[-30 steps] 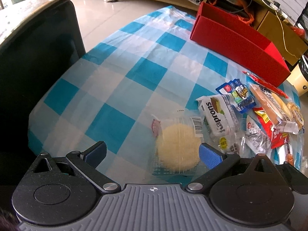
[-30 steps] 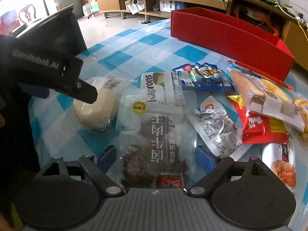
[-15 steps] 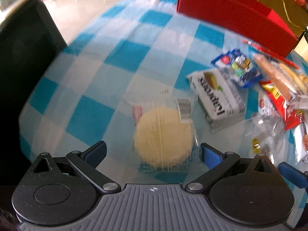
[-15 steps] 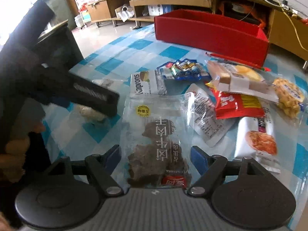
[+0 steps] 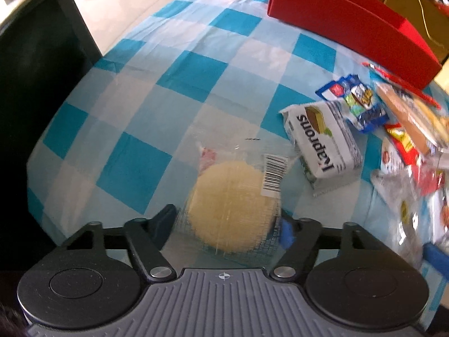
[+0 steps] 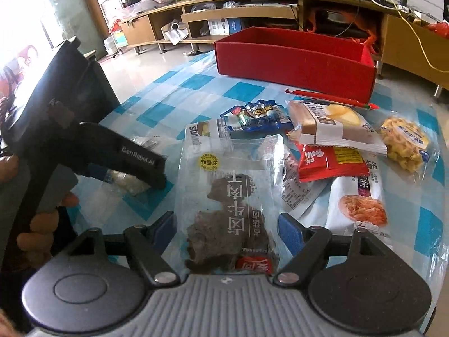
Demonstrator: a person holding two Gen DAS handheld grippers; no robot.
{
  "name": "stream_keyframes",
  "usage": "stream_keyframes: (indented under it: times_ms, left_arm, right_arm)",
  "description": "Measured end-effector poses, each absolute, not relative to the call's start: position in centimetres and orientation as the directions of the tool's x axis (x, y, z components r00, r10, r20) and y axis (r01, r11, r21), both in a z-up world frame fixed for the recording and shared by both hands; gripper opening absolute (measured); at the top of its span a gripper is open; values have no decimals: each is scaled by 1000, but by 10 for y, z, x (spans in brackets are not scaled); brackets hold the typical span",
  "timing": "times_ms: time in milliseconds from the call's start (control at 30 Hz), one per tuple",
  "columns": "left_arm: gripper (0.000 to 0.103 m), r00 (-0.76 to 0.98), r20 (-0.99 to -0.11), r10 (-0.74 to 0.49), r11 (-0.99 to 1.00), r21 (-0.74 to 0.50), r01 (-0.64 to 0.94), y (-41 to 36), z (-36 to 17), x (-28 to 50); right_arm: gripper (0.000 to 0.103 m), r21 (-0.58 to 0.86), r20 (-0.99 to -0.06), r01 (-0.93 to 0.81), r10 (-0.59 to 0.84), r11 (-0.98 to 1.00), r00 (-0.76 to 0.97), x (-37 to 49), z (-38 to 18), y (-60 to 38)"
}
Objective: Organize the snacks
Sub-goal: 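Grasp the round bun with the left tool while the right tool grasps the jerky bag, then carry the bun and jerky bag into the red box and open both tools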
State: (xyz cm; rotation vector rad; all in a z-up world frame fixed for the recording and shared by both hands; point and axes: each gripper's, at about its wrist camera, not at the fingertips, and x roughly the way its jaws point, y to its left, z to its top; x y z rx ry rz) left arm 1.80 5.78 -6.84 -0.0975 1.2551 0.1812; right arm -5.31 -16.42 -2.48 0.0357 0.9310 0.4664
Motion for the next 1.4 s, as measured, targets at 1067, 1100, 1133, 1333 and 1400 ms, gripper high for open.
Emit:
stream_keyframes:
  times_ms: [1067,1100,1133,1333,1400]
  left_arm:
    - [67,541,-835,-103,988,-149,-42,3,30,142]
    - [64,551,-828,-101,988,-146,-40,2,31,151]
    - [62,562,-821,-97,989,-143,-39,0,34,160]
    - [66,549,-830,-95,994,-111,4,-9,26,204]
    - [77,517,-849,-106,994,-104,33,-8,13,197]
  right_arm:
    - [77,319,-594,-249,397,915,699,98,31,-215]
    - [77,318,-591,-244,392,916,705,107,31,-217]
    - [77,315,-590,-238,385,919,710,116,31,-219]
    - [77,333,-594,-191,363,923,718,169,24,-230]
    - [77,337,-600,-180,358,924,716,174,21,-232]
